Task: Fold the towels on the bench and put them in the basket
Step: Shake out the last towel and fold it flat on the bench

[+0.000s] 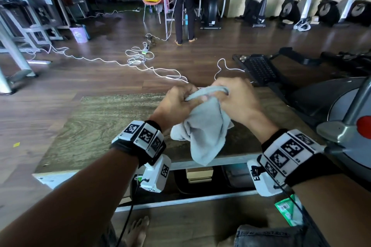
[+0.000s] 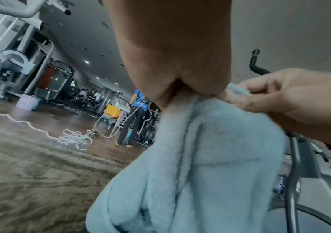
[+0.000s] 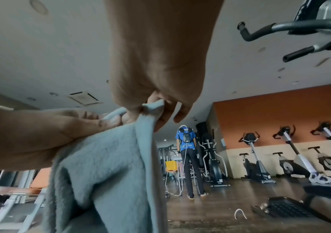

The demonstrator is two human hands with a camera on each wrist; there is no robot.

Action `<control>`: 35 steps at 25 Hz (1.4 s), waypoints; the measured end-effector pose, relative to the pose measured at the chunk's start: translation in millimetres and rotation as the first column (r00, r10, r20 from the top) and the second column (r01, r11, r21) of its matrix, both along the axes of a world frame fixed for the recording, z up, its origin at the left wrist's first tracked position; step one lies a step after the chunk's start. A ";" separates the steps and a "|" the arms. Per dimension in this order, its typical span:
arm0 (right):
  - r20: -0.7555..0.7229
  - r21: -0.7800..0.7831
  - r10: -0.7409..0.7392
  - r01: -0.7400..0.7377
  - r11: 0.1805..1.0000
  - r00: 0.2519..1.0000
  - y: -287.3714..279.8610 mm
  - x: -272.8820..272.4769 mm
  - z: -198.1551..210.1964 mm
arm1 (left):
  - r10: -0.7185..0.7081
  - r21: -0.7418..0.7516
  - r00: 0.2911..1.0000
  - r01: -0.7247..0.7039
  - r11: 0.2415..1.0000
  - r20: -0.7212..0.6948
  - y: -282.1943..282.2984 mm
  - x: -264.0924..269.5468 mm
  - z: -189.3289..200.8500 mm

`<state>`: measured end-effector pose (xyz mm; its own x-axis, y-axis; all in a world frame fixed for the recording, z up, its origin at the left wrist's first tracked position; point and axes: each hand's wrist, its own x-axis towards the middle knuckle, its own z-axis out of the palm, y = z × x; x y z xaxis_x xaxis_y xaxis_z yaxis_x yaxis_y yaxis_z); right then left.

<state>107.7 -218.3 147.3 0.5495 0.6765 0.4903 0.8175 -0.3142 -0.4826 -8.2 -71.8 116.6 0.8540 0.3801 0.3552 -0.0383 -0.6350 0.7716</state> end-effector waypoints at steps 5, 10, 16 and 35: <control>-0.086 0.252 -0.051 0.071 0.965 0.995 -3.4 8.7 19.9 | 0.169 0.174 0.982 -0.153 0.973 -0.082 18.7 -17.8 -5.4; -0.171 0.425 -0.251 0.301 0.853 0.953 -12.4 37.5 31.3 | 0.373 0.294 0.921 -0.328 0.898 -0.111 67.1 -37.6 -18.6; -0.394 0.469 -0.320 0.489 0.736 0.861 -17.0 80.5 35.6 | 0.487 0.222 0.859 -0.450 0.865 -0.158 93.7 -57.0 -24.4; -0.362 0.019 -0.108 0.124 0.992 0.926 39.6 -58.4 -84.1 | 0.412 -0.786 0.911 -0.268 0.557 -0.019 27.5 10.3 26.9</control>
